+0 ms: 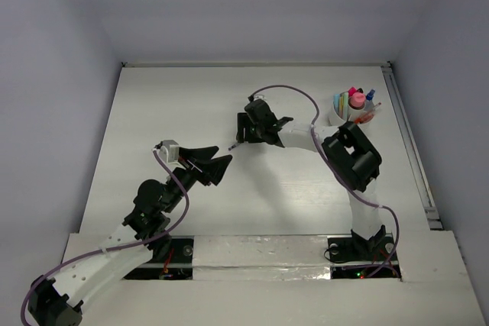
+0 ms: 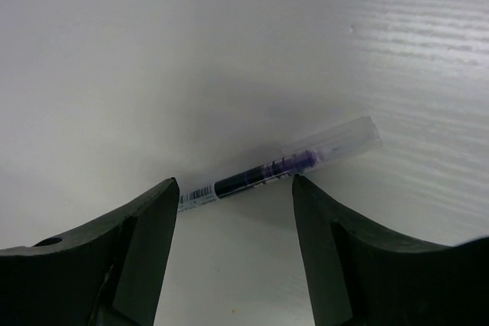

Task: Sort the stationery into containers
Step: Pick up the pen from the center of the board.

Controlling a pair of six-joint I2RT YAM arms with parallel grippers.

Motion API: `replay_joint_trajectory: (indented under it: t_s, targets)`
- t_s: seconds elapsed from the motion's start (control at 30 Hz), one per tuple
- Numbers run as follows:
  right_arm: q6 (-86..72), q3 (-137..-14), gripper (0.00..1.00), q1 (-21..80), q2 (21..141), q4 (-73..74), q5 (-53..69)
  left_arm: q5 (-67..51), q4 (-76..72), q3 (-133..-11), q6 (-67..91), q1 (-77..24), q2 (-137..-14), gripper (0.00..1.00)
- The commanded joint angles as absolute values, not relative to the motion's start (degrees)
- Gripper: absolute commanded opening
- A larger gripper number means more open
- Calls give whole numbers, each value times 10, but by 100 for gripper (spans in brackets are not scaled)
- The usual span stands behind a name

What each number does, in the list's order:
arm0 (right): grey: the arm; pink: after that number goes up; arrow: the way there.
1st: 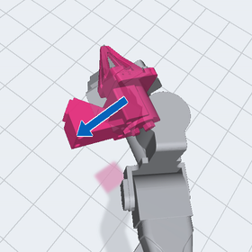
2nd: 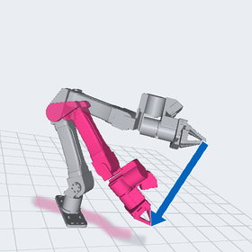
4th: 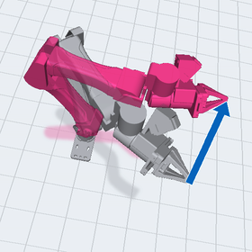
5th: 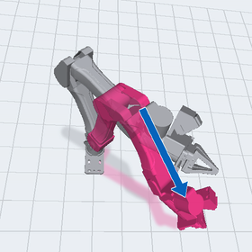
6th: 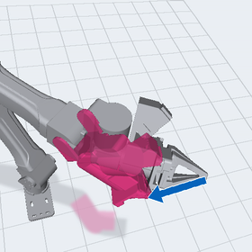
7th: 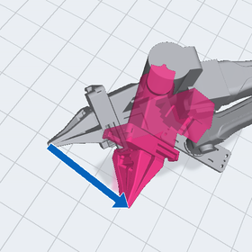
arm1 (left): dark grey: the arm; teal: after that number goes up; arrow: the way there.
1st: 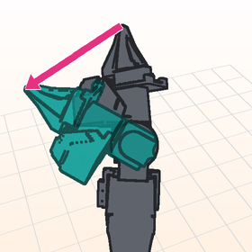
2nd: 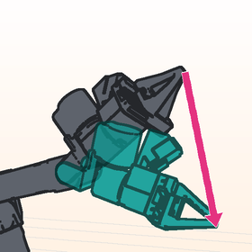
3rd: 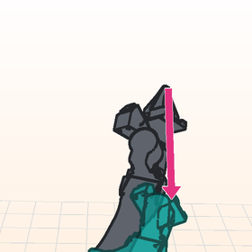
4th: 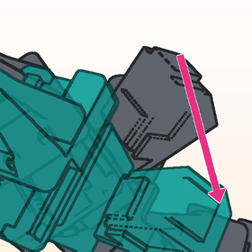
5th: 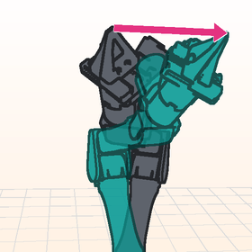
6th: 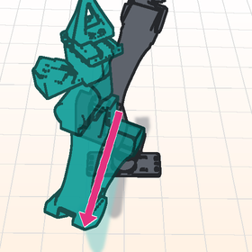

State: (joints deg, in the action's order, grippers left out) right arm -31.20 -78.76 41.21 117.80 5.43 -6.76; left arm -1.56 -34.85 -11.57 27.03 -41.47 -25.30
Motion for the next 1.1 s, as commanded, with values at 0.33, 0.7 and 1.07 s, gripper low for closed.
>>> replay_joint_trajectory:
  t_s: [0.33, 0.7, 1.07]
  targets:
    - [-220, -947, 50, 410, 1283, 228, -188, -28, -380, -106, 265, -414, -246, 64]
    - [-196, -987, 22, 410, 1310, 270, -210, -24, -373, -106, 264, -414, -235, 64]
    - [-128, -867, 34, 410, 1206, 224, -192, -12, -369, -103, 265, -414, -221, 64]
